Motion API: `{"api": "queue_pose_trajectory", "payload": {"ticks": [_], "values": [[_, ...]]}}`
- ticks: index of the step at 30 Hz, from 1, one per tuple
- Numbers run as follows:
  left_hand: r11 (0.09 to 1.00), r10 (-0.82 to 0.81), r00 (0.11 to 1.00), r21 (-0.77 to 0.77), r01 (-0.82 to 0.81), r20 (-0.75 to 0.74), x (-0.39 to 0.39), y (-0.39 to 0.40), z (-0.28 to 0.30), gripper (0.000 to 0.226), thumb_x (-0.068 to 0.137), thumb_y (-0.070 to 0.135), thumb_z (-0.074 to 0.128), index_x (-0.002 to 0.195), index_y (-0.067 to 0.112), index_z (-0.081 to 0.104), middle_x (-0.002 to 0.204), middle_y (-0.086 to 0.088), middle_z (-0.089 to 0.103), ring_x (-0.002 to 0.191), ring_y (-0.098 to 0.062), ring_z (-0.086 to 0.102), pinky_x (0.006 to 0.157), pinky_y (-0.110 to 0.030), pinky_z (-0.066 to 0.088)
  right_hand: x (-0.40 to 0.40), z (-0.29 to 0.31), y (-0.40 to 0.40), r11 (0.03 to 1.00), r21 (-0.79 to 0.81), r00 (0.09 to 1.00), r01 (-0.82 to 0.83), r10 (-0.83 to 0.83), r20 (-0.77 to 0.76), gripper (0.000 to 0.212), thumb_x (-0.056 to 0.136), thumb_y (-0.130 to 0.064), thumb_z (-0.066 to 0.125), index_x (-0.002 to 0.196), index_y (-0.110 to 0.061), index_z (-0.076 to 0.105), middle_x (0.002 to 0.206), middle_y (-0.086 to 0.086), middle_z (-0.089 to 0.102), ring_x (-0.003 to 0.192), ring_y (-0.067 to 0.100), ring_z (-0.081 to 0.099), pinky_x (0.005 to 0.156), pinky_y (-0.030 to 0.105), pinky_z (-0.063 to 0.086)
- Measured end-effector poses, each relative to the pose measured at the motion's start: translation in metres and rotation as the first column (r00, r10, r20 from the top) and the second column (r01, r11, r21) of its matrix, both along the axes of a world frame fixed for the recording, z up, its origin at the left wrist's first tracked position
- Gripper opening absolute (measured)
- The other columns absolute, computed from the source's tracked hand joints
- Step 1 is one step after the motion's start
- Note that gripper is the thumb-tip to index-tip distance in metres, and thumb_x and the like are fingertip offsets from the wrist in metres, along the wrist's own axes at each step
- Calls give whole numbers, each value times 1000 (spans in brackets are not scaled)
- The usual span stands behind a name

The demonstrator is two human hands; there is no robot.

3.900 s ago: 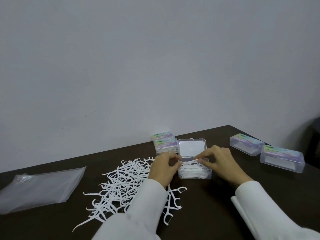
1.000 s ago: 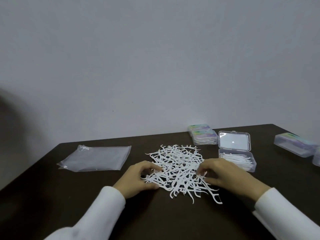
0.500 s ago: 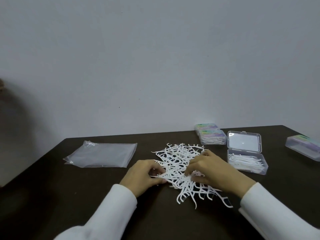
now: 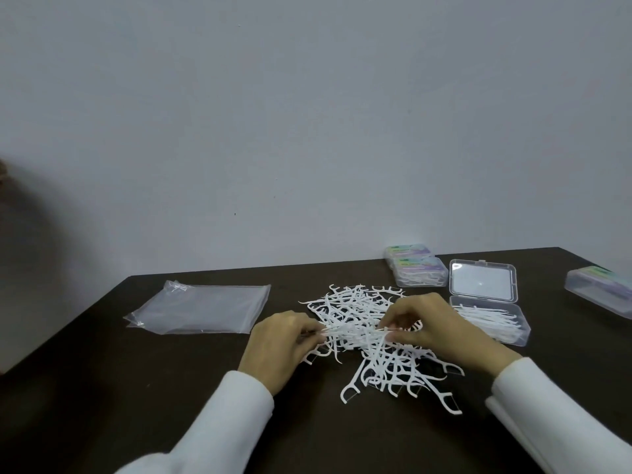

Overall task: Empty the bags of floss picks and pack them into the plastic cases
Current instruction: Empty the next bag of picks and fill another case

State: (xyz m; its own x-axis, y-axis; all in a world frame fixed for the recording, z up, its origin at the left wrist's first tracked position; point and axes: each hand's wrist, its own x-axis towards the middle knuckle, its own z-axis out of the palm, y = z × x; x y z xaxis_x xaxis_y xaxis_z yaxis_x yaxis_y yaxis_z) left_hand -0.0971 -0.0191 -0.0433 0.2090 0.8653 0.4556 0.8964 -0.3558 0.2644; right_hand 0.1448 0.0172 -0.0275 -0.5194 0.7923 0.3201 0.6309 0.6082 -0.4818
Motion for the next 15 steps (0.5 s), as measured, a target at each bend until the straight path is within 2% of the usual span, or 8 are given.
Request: {"api": "queue_pose_trajectory", "payload": {"ticks": [4,8,12,15], "values": [[1000,7,991,-16,-5,137,2,2,1,21,85,39,63,102,29,72,91,15,67,84,-2,58,77,-21,48,9,-1,3,998,-32,994,56,-59,-96,13,74,-23,77,79,-32,70,66,-19,62,68,-6,58,62,8,42],[1000,9,968,-9,-7,250,6,6,2,17,82,39,67,95,30,74,82,19,66,77,1,58,70,-19,47,23,4,6,990,-58,970,131,-140,-199,7,73,-21,77,79,-22,74,67,-12,68,65,-3,61,60,8,44],[1000,-9,912,-18,18,410,14,12,6,14,78,37,71,88,28,76,74,17,68,71,1,60,68,-24,50,40,5,9,977,-105,943,186,-208,-258,9,71,-22,77,71,-28,70,61,-15,67,62,-2,62,60,8,45],[998,-26,863,-31,48,505,24,17,10,11,78,37,72,85,29,75,72,16,69,70,0,62,68,-26,52,55,4,12,967,-137,918,214,-247,-311,10,71,-21,77,70,-29,71,64,-16,70,65,-2,63,64,7,45]]}}
